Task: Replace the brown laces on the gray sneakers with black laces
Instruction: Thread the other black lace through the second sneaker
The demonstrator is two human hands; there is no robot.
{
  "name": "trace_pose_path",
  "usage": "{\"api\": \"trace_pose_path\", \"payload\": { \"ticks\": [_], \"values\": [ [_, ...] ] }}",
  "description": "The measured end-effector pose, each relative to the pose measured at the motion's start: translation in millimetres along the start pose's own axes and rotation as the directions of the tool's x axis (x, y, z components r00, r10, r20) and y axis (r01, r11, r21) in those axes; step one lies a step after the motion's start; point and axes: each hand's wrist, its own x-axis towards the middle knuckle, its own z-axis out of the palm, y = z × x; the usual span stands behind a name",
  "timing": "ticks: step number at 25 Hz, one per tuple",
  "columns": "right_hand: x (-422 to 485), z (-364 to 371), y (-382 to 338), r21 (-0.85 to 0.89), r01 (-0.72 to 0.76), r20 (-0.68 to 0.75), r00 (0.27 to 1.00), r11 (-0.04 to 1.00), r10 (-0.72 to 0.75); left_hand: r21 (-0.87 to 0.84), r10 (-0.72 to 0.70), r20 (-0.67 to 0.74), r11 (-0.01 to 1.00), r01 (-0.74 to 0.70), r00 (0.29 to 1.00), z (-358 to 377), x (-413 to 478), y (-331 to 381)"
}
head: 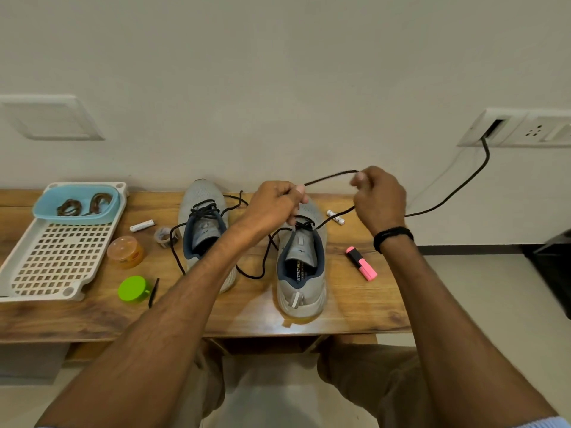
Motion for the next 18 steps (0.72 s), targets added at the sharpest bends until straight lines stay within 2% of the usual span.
{"api": "trace_pose_path", "payload": {
  "ticks": [1,2,4,6,7,9,10,11,12,13,15,18],
  "values": [
    [2.0,0.0,4.6,-0.049,-0.05,-0.02,0.999,0.998,0.049,-0.032,-0.017,0.008,0.999,0.018,1.0,-1.7,0.0,0.8],
    [0.9,2.0,4.3,-0.086,-0.029,0.034,0.999,0.996,0.032,-0.045,-0.026,0.034,0.999,0.027,0.999,-3.0,0.0,1.4],
    [-5.9,11.0,-5.0,-0.042,0.161,0.211,0.966,0.986,-0.149,-0.085,-0.023,0.129,0.996,0.034,0.991,-1.4,-3.4,7.9],
    [-12.7,20.2,-15.1,0.031,0.306,0.269,0.914,0.952,-0.303,-0.152,-0.04,0.189,0.986,0.069,0.981,2.7,-4.7,13.1],
    [-14.8,21.0,-16.9,-0.001,0.316,0.272,0.913,0.949,-0.303,-0.188,-0.078,0.18,0.976,0.113,0.98,3.1,-4.6,14.8],
    [-18.0,19.9,-17.9,-0.078,0.19,0.314,0.937,0.979,-0.156,-0.185,-0.212,0.109,0.956,0.229,0.971,1.4,-2.8,8.8],
    [-21.3,22.1,-17.3,-0.116,0.1,0.356,0.933,0.988,-0.053,-0.07,-0.272,0.054,0.959,0.276,0.961,0.8,-1.9,2.2],
    [-26.4,25.8,-17.5,-0.141,0.031,0.402,0.915,0.99,0.029,0.138,-0.301,0.014,0.945,0.296,0.954,0.9,-1.7,-5.6],
    [-32.4,31.9,-18.5,-0.174,-0.017,0.446,0.89,0.985,0.095,0.337,-0.319,0.008,0.893,0.297,0.948,1.8,-2.7,-12.4],
    [-38.0,39.2,-19.3,-0.206,-0.058,0.487,0.86,0.977,0.154,0.464,-0.336,0.024,0.838,0.287,0.942,4.4,-4.4,-17.6],
    [-45.8,54.4,-15.2,-0.259,-0.109,0.533,0.812,0.96,0.236,0.591,-0.328,0.039,0.769,0.243,0.944,7.4,-6.1,-24.2],
    [-48.1,64.7,-6.7,-0.305,-0.173,0.485,0.818,0.936,0.309,0.626,-0.286,-0.036,0.74,0.244,0.958,4.5,-2.8,-27.0]
  ]
}}
